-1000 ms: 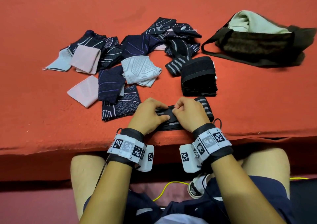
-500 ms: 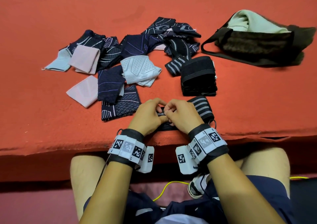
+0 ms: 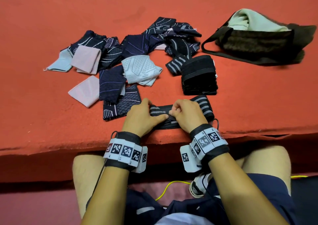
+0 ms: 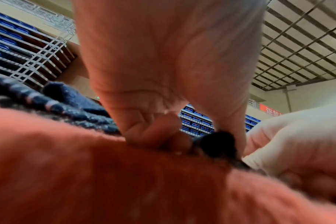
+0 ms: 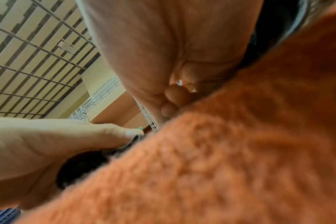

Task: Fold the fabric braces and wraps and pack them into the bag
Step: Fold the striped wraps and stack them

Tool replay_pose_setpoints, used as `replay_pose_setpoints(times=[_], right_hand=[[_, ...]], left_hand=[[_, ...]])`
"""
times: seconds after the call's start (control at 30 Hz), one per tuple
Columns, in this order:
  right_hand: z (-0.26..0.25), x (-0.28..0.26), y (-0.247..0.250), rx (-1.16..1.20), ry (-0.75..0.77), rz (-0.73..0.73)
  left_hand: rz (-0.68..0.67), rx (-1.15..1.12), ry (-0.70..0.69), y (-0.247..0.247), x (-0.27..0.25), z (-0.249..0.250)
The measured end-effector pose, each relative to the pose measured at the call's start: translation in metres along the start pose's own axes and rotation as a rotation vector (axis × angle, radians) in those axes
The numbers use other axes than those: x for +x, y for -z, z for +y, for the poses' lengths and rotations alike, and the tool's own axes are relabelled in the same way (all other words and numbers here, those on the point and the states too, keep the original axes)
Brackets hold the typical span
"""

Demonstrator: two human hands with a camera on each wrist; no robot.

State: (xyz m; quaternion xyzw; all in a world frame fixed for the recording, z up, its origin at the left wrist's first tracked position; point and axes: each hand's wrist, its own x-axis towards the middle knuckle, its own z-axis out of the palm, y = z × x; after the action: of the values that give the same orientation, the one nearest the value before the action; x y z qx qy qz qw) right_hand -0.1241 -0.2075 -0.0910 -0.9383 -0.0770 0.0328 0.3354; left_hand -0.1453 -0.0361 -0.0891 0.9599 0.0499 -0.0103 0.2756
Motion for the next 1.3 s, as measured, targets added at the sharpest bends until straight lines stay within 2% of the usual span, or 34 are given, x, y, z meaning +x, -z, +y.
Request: replay_pose_setpoints(times=[0.17,0.33,0.53,0.7,0.87,0.97,1.17,1.3], right_hand=[[-0.002,-0.002,-0.005,-0.058,0.014,0.03],[-0.004,0.001,-0.006,-0.048,-0.03,0.022],[-0.005,-0.007,-0.003,0.011,-0.01,-0.025],[-0.017,-0.016,-0.007,0.135,0.021,-0.024],[-0.034,-0.016,-0.017,0.059,0.11,0.017],[-0.039,-0.014,-0.017,0.035,0.173,0.074],[-0.033,-0.007,-0.009,-0.069,0.14,0.126],[-0.024,0.002,0.005,0.031,0.11,0.128]], left_hand=[[-0.062,0.015,-0.012,0.002,0.0,0.011],[-0.062,-0.097,0.006,-0.001,0.0,0.009],[-0.025,-0.23,0.048,0.004,-0.006,0.008],[0.063,-0.325,0.071,0.027,-0.011,-0.009],[0.232,-0.331,0.103,0.047,-0.006,-0.034],[0.277,-0.323,0.132,0.051,-0.001,-0.044],[0.146,-0.312,0.117,0.04,-0.001,-0.032],[0.109,-0.361,0.135,0.037,0.001,-0.03]])
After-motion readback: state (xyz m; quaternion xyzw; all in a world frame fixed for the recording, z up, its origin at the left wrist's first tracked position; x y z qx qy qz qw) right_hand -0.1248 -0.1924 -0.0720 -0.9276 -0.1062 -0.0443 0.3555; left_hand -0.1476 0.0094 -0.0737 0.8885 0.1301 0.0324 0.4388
